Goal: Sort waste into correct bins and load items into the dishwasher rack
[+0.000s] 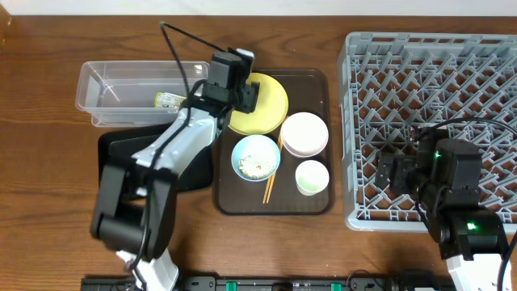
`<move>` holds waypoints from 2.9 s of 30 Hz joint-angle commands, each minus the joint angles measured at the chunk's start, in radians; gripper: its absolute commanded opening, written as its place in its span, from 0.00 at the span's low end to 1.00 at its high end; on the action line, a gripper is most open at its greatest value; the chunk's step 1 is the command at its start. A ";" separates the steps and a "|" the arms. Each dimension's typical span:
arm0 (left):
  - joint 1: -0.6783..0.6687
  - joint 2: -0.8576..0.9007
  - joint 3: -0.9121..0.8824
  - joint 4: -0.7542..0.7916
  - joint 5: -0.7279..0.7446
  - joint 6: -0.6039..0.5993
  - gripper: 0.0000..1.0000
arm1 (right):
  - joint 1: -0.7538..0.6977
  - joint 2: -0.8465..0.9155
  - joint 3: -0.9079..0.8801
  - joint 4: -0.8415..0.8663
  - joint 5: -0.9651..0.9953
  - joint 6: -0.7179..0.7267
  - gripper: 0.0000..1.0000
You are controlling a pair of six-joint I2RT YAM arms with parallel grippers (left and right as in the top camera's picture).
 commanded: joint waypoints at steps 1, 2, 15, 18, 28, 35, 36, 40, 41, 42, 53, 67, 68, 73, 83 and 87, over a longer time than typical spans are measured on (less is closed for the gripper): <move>0.003 0.051 -0.006 0.008 -0.042 0.061 0.68 | -0.012 0.000 0.023 -0.003 -0.008 0.005 0.99; 0.003 0.065 -0.006 0.009 -0.045 0.062 0.68 | -0.012 0.000 0.023 -0.003 -0.008 0.005 0.99; 0.003 0.149 -0.006 -0.031 -0.047 0.060 0.47 | -0.012 0.000 0.023 -0.003 -0.008 0.005 0.99; 0.003 0.149 -0.006 -0.071 -0.047 0.053 0.29 | -0.012 0.000 0.023 -0.003 -0.008 0.005 0.99; 0.003 0.051 -0.006 -0.110 -0.035 -0.042 0.06 | -0.012 0.000 0.023 -0.014 -0.007 0.004 0.99; 0.014 -0.160 -0.006 -0.170 -0.036 -0.156 0.06 | -0.012 0.000 0.023 -0.018 -0.007 0.005 0.99; 0.022 -0.186 -0.006 -0.173 -0.036 -0.196 0.06 | -0.012 0.000 0.023 -0.018 -0.007 0.004 0.99; 0.081 -0.263 -0.006 -0.177 -0.040 -0.399 0.06 | -0.012 0.000 0.023 -0.018 -0.007 0.005 0.99; 0.100 -0.273 -0.006 -0.181 -0.046 -0.459 0.06 | -0.012 0.000 0.023 -0.018 -0.007 0.004 0.99; 0.126 -0.278 -0.006 -0.189 -0.052 -0.536 0.06 | -0.012 0.000 0.023 -0.018 -0.007 0.005 0.99; 0.314 -0.216 -0.006 -0.262 -0.061 -0.914 0.24 | -0.012 0.000 0.023 -0.019 -0.008 0.005 0.99; 0.212 -0.327 -0.006 -0.365 -0.010 -0.723 0.85 | -0.012 0.000 0.023 -0.021 -0.008 0.005 0.99; 0.181 -0.336 -0.006 -0.372 -0.010 -0.676 0.88 | -0.012 0.000 0.023 -0.021 -0.008 0.005 0.99; -0.008 -0.328 -0.006 -0.462 -0.025 -0.452 0.88 | -0.012 0.000 0.023 -0.021 -0.008 0.005 0.99; -0.265 -0.245 -0.019 -0.574 -0.024 -0.385 0.79 | -0.012 0.000 0.023 -0.022 -0.008 0.005 0.99; -0.329 -0.194 -0.019 -0.560 -0.029 -0.385 0.76 | -0.012 0.000 0.023 -0.023 -0.008 0.005 0.99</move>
